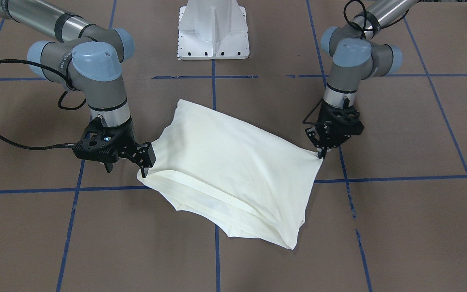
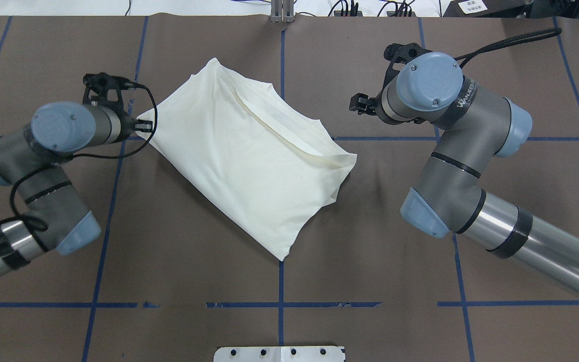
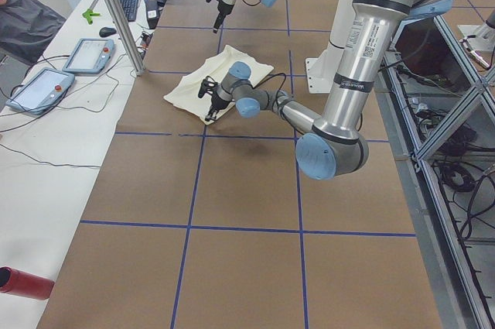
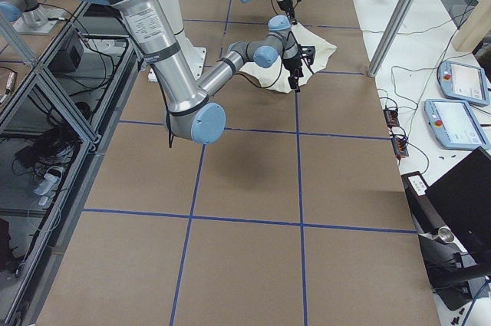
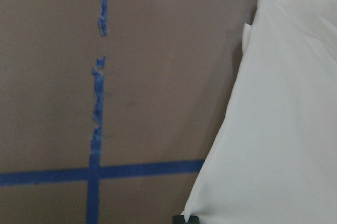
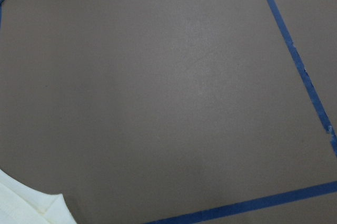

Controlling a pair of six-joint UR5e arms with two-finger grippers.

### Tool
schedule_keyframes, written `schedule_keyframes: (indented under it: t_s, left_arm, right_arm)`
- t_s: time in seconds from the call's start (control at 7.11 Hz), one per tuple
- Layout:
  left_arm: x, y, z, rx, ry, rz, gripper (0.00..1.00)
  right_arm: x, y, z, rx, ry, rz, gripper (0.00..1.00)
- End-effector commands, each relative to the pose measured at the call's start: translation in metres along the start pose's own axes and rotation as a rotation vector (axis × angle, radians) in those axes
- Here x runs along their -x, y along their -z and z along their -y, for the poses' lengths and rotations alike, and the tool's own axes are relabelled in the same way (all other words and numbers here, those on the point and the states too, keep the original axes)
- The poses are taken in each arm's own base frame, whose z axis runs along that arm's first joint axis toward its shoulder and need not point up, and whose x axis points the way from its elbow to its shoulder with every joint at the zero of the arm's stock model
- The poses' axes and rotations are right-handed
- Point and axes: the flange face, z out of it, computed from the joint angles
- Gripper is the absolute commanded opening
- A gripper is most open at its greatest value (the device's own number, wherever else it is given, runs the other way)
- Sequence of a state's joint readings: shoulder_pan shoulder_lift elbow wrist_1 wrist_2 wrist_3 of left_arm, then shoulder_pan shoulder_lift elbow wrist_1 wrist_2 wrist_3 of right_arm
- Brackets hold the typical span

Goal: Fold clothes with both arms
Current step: 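Drag the folded shirt with the left gripper away from the robot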

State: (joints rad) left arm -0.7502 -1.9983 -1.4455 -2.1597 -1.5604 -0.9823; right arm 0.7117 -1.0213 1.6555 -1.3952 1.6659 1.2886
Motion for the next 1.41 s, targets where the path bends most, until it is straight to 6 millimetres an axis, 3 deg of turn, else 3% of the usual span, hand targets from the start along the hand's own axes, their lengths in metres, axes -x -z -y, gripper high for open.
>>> schedule_keyframes:
  t_s: [0.0, 0.14, 0.42, 0.56, 0.84, 0.98, 1.13, 1.27]
  left_arm:
    - [-0.024, -0.072, 0.101, -0.075, 0.018, 0.012, 0.0]
    - [-0.047, -0.075, 0.134, -0.095, 0.017, 0.004, 0.0]
    - [-0.03, -0.074, 0.144, -0.102, 0.026, 0.005, 0.0]
    - [-0.021, -0.074, 0.131, -0.089, 0.017, -0.034, 0.99]
    - [-0.013, -0.011, 0.104, -0.052, -0.023, -0.228, 1.0]
    - [-0.009, 0.002, 0.095, -0.037, -0.025, -0.264, 1.0]
    - [-0.015, 0.017, 0.095, -0.051, -0.031, -0.291, 1.0]
    - [-0.015, 0.024, 0.09, -0.039, -0.036, -0.315, 1.0]
  right_arm:
    - [0.003, 0.015, 0.0, -0.008, -0.003, 0.028, 1.0]
    - [0.005, 0.027, 0.0, -0.012, -0.002, 0.049, 1.0]
    - [0.003, 0.023, -0.001, -0.012, -0.002, 0.041, 1.0]
    - [0.004, 0.021, -0.005, -0.007, 0.002, 0.039, 1.0]
    - [0.037, 0.005, -0.02, 0.018, 0.015, 0.036, 1.0]
    - [0.062, -0.014, -0.026, 0.02, -0.051, 0.011, 0.96]
    - [0.103, -0.016, -0.022, -0.027, -0.094, 0.009, 0.86]
    - [0.135, -0.029, -0.031, -0.017, -0.138, 0.031, 0.86]
